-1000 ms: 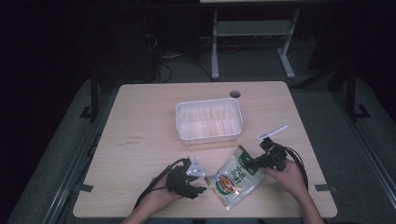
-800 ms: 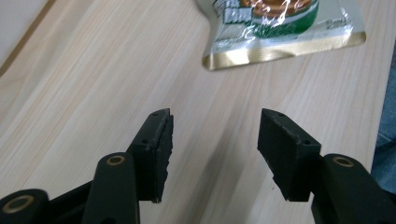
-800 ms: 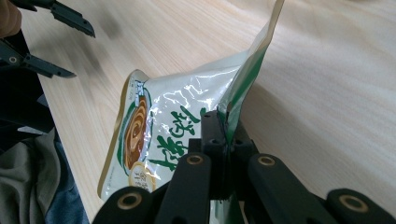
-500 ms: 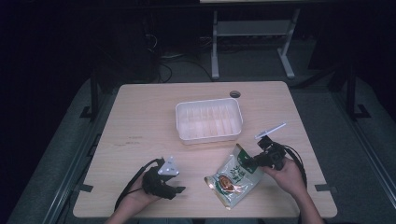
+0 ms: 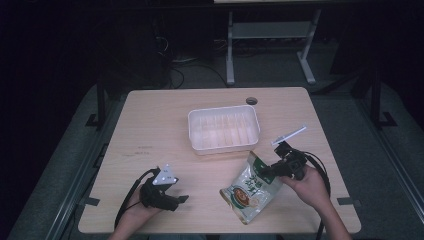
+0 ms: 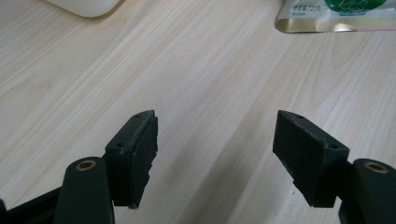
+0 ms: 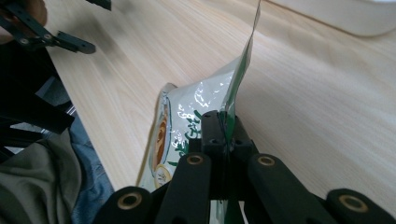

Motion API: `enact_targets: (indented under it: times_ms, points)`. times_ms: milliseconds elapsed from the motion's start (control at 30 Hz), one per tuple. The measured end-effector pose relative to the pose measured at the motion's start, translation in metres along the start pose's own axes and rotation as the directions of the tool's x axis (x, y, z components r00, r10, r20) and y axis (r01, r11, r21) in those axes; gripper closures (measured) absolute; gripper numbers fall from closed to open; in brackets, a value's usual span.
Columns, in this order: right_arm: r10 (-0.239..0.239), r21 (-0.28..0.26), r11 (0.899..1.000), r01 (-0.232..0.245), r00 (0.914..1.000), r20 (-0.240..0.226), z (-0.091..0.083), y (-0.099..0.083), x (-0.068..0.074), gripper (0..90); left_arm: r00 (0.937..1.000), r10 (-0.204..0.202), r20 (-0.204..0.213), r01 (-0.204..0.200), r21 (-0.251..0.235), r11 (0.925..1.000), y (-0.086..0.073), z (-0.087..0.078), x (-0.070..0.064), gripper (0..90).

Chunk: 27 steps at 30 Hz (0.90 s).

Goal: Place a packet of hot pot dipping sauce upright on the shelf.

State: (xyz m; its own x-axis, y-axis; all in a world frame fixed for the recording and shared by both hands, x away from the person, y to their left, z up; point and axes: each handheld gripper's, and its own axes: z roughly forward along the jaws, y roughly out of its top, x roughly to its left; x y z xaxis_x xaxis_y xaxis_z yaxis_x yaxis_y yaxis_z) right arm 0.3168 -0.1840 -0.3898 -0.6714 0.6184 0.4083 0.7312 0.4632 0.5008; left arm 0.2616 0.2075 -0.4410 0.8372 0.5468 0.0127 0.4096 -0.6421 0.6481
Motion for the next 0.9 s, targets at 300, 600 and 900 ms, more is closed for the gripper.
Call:
enact_targets:
  times_ms: [300,600,900]
  points:
    - [-0.013,-0.008,1.0,0.013,0.9997,-0.019,-0.012,0.008,0.018,89.6,0.9999,-0.006,-0.016,0.006,-0.014,0.9999,-0.001,-0.004,0.003,29.7]
    - [-0.047,0.006,0.999,0.047,0.9985,-0.028,-0.027,0.019,0.047,89.8,0.9996,-0.011,-0.027,0.011,-0.016,0.9998,-0.003,-0.005,0.004,29.6]
    - [-0.033,0.003,0.999,0.033,0.9993,0.015,-0.041,0.026,0.052,89.7,0.9993,-0.015,-0.035,0.014,-0.014,0.9998,-0.004,-0.006,0.006,29.6]
